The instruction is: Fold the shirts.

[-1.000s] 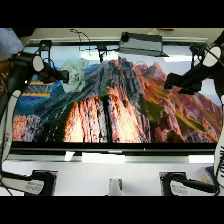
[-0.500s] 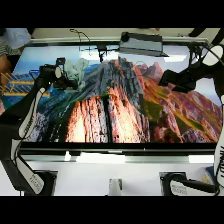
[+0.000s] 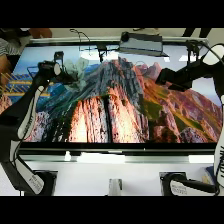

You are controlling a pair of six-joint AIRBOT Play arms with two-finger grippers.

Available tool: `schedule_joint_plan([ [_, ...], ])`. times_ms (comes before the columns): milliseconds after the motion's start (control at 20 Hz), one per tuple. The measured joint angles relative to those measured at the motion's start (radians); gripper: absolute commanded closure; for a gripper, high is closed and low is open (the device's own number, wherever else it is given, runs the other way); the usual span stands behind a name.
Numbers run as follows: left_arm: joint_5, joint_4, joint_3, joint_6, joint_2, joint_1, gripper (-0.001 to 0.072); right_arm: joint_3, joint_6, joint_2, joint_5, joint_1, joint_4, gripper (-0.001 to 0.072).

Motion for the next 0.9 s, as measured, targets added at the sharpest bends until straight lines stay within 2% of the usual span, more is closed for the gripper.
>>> schedule_joint_plan([
  [100, 0.014, 0.000, 0.019, 0.045, 0.120, -0.033, 0.0673, 0.001, -0.021, 0.005, -0.027, 0.000, 0.006, 0.0048],
  [200, 0.028, 0.002, 0.028, 0.106, 0.279, -0.081, 0.0673, 0.002, -0.033, 0.030, -0.034, 0.000, 0.017, 0.0129],
  [300, 0.047, 0.009, 0.034, 0.140, 0.456, -0.142, 0.0672, 0.002, -0.040, 0.085, -0.043, 0.000, 0.023, 0.0126],
  [500, 0.050, 0.011, 0.002, 0.143, 0.729, -0.314, 0.0672, 0.003, -0.058, 0.266, -0.069, 0.000, 0.024, 0.0123],
  [650, 0.029, 0.014, -0.095, 0.102, 0.819, -0.443, 0.0672, 0.003, -0.062, 0.399, -0.066, 0.001, 0.012, 0.0124],
  [850, 0.068, 0.013, -0.367, -0.012, 0.803, -0.562, 0.0668, 0.000, -0.059, 0.484, 0.024, 0.001, 0.002, 0.0124],
  [900, 0.087, 0.005, -0.446, -0.051, 0.778, -0.582, 0.0563, -0.005, -0.054, 0.490, 0.052, 0.001, 0.001, 0.0124],
])
